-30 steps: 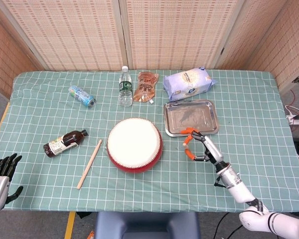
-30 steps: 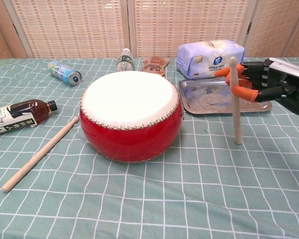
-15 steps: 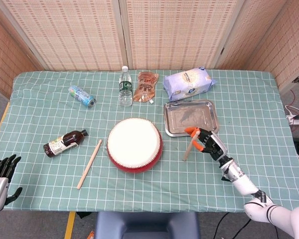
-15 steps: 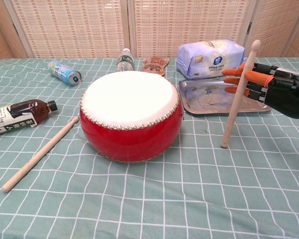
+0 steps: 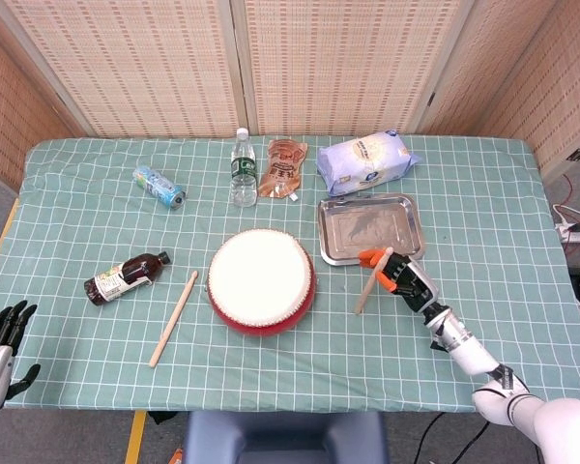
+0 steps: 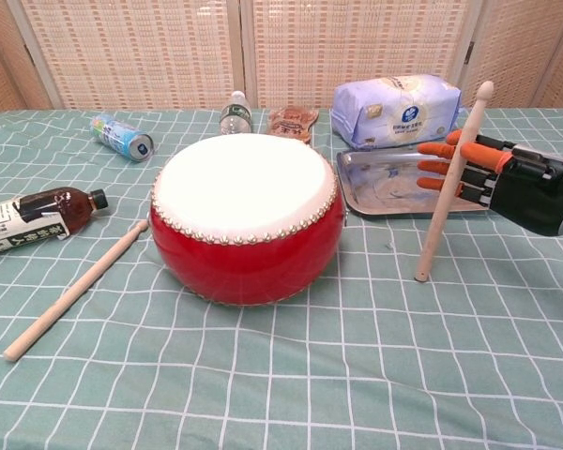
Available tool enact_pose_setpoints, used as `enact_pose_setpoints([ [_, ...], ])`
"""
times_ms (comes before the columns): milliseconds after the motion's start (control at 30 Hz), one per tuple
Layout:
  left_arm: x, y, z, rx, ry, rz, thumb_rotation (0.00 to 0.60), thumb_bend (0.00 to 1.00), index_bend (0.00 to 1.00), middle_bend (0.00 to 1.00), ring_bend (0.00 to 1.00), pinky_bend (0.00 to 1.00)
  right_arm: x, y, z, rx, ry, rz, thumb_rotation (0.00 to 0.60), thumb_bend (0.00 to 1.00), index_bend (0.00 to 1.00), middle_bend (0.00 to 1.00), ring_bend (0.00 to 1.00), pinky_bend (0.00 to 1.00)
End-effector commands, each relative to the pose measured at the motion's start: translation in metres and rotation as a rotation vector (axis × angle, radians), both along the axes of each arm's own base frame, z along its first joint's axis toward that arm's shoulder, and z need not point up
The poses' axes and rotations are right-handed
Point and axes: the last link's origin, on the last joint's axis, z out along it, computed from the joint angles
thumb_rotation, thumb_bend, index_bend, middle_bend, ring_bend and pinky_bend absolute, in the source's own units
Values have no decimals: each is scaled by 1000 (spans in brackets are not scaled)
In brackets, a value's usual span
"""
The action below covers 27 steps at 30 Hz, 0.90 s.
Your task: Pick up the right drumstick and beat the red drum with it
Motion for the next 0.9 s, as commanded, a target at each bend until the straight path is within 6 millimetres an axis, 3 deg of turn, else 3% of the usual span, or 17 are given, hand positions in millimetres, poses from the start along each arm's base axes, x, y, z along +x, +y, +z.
enact_pose_setpoints([
  [33, -1, 0, 1, 3, -1, 3, 600, 236, 0, 0, 0, 4, -1, 3, -2, -1, -3, 19, 600, 403, 454, 308, 220, 225],
  [400, -5, -2, 3, 9, 0, 17, 600, 237, 0, 0, 0, 4, 6, 10, -7, -39, 50, 115, 600, 308, 466, 312, 254, 272],
  [900, -8, -4, 3, 11, 1, 29, 600, 236, 0, 0, 0, 4, 13, 22, -28, -27, 162, 171, 600, 177, 606, 417, 369, 362],
])
